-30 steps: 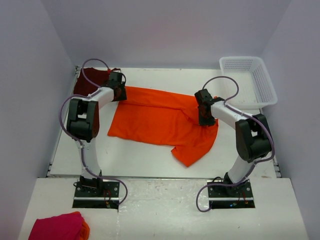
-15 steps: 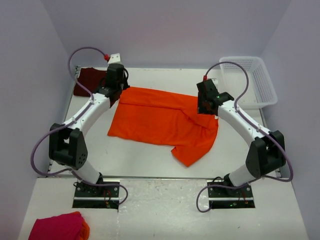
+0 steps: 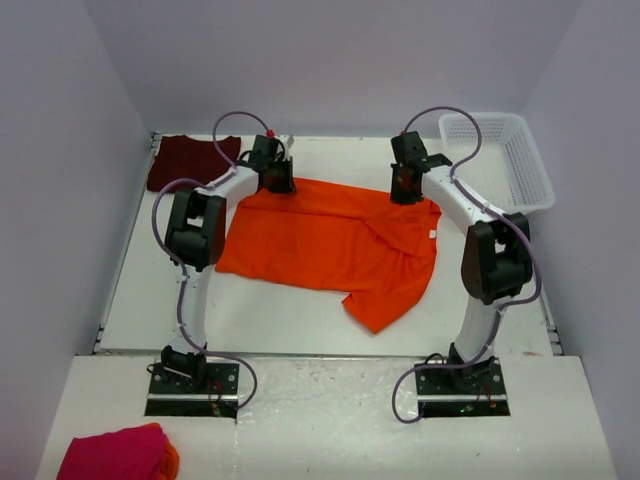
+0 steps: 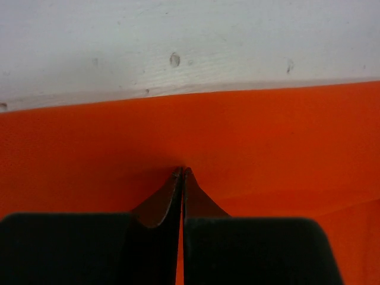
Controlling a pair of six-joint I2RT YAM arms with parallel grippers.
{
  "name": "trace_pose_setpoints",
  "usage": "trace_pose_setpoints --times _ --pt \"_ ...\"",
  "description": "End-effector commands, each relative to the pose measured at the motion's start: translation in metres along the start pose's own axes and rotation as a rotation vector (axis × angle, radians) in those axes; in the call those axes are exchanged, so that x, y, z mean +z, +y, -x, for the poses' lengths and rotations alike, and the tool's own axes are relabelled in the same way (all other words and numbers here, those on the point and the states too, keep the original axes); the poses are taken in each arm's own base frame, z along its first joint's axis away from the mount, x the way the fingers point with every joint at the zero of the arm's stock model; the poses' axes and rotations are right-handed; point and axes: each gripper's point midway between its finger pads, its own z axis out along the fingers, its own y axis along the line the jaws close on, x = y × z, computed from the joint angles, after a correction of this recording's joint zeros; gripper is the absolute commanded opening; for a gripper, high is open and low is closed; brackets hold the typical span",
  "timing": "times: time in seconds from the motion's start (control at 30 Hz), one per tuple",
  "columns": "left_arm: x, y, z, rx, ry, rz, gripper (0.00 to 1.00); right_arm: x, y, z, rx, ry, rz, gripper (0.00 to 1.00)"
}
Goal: Fold and stack the t-shirts
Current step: Fold the flattened tshirt in 1/3 of the way
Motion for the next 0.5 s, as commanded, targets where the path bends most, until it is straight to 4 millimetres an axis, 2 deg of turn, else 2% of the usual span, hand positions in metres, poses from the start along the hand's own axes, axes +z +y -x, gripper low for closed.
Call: trace_pose_setpoints --times 0.0,0.03,0.07,0.13,0.3,0.37,0.43,0.47 --pt "-0.021 0.001 0.047 0.027 -0.104 -0.017 0.0 0.004 -0.016 0.035 0.04 -0.018 -0.004 0.0" --pt "-0.02 0.005 0.044 0.02 -0.1 -0.004 0.0 0.02 -0.024 0.031 0.036 0.019 -0.026 0.0" --pt "-0.02 0.011 0.043 0.011 -0.098 0.01 0.0 0.019 -0.028 0.04 0.034 0.019 -0.041 0.0" --pt "-0.017 0.022 0.038 -0.003 -0.09 0.029 0.0 0.032 -0.034 0.04 0.025 0.049 -0.058 0.0" --pt "-0.007 0.049 0.022 -0.041 -0.053 0.06 0.0 0.045 -0.036 0.049 0.009 0.065 -0.051 0.0" --pt "-0.006 0.06 0.011 -0.071 -0.034 0.068 0.0 0.052 -0.039 0.046 0.005 0.09 -0.057 0.0" --pt "-0.008 0.066 0.008 -0.081 -0.041 0.071 0.0 0.054 -0.043 0.044 0.026 0.101 -0.053 0.0" --pt "-0.009 0.074 0.001 -0.092 -0.03 0.089 0.0 0.052 -0.044 0.039 0.033 0.111 -0.047 0.03"
